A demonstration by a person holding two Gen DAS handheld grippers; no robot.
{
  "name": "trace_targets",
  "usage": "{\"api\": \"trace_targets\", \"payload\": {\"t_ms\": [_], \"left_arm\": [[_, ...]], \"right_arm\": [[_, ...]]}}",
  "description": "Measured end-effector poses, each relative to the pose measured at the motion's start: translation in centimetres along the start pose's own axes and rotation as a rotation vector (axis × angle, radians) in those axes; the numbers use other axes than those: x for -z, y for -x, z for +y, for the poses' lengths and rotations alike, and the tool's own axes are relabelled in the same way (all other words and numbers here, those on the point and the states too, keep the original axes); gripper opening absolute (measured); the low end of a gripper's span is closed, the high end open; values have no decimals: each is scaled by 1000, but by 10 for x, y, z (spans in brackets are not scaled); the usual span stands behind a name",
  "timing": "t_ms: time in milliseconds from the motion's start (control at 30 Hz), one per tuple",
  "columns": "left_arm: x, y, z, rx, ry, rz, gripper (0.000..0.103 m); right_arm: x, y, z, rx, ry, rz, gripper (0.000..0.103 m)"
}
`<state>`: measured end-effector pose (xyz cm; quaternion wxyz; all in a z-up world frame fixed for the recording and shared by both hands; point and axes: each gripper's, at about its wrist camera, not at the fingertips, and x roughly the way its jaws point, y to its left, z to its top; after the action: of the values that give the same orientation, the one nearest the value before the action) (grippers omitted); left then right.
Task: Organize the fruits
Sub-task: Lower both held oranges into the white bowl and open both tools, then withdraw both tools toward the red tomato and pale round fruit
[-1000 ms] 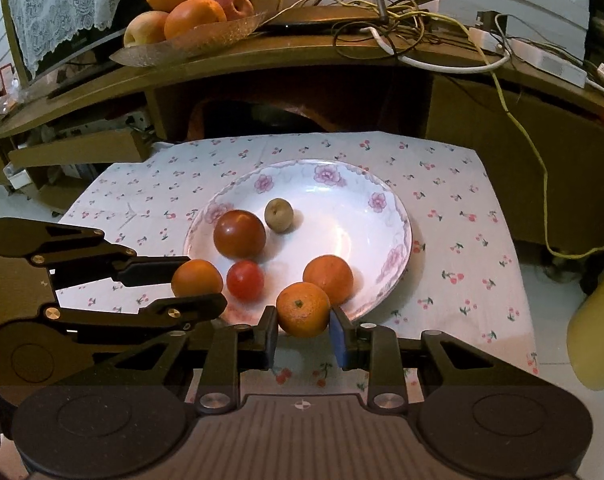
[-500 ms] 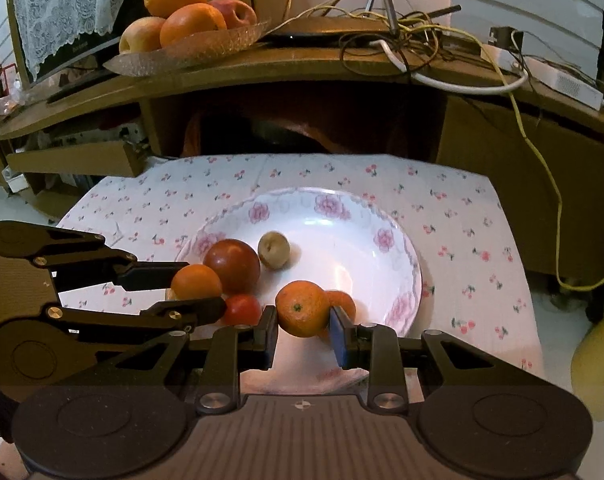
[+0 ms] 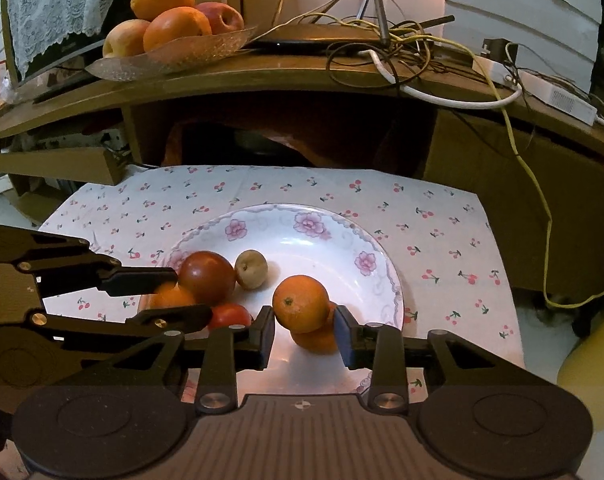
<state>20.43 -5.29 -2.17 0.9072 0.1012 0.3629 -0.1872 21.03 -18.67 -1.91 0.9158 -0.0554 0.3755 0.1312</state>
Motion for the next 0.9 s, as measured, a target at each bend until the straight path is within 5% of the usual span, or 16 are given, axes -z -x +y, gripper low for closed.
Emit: {"api": "trace_targets", "payload": {"t_ms": [900], "left_arm": [[7, 51, 16, -36, 66, -52, 39]], "right_arm": [[6, 31, 6, -26, -34, -16, 38]]}}
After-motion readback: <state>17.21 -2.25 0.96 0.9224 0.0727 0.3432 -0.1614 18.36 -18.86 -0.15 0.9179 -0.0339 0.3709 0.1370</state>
